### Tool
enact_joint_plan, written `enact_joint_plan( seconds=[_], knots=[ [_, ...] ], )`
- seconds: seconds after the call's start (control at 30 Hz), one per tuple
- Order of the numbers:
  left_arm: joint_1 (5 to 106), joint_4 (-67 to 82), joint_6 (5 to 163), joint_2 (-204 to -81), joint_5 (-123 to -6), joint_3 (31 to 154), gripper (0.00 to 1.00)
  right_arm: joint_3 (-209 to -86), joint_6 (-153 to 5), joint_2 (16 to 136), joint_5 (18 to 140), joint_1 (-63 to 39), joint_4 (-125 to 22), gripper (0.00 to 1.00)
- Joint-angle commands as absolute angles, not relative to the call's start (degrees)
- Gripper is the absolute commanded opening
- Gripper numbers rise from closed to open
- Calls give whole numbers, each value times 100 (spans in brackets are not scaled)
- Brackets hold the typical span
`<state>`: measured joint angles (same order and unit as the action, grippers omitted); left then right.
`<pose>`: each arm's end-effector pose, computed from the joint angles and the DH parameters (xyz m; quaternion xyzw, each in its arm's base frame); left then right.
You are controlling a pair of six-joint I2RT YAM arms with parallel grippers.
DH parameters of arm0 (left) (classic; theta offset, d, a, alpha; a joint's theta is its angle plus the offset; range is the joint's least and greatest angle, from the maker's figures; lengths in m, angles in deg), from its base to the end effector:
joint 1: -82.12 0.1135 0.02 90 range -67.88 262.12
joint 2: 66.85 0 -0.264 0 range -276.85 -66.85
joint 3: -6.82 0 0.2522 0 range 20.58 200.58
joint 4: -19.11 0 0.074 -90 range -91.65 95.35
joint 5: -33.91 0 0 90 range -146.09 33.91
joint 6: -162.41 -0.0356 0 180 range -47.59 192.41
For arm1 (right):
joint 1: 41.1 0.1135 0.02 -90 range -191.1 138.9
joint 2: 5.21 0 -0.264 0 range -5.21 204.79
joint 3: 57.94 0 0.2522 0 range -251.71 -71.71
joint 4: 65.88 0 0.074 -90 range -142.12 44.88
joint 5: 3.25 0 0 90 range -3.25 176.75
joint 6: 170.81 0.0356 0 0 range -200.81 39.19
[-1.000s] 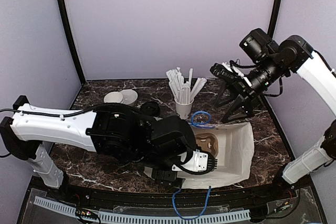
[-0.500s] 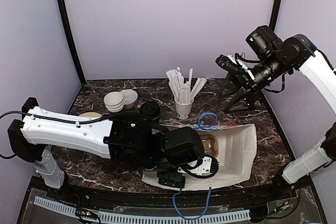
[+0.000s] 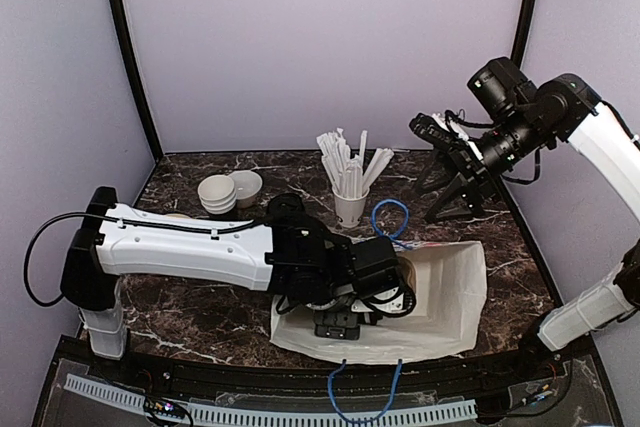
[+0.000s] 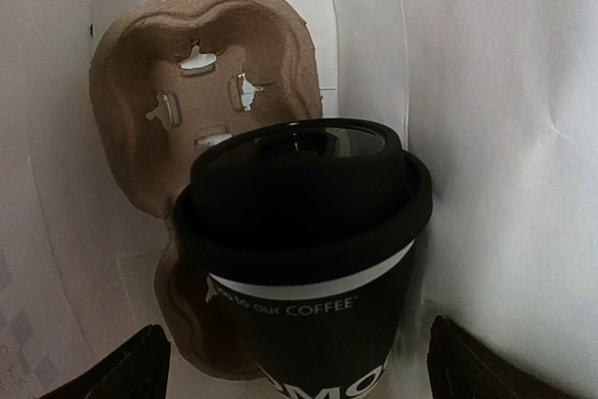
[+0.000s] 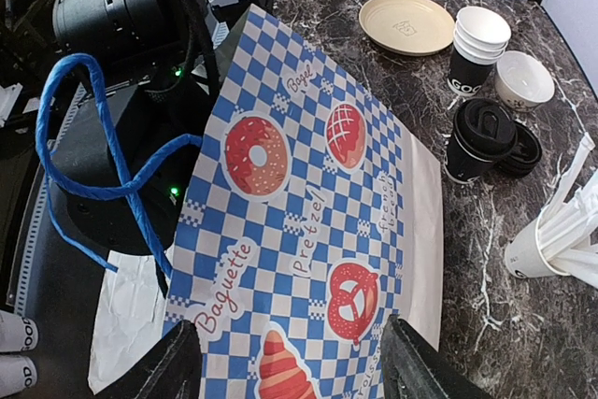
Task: Pack the takeout coffee
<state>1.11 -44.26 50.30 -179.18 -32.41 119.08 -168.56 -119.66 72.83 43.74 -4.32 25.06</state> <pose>0.0798 -0.4128 0.2620 0.7168 0.6291 0.0634 0.2940 0.1699 0.1573 0.4224 -0.6278 0.6459 0.3481 0.2600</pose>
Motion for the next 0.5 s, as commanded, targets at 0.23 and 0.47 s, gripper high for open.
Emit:
enact_joint_plan(
  seconds=[0.23,0.47],
  knots=[
    [482,-4104,5135,-18071,-3859,11538,97,-16844,-11941,7282,4421,-463,2362,66],
    [571,-4028,5102,-18131,-4213,11489,93,-16815,-11889,7320,4452,-467,2318,66]
  ],
)
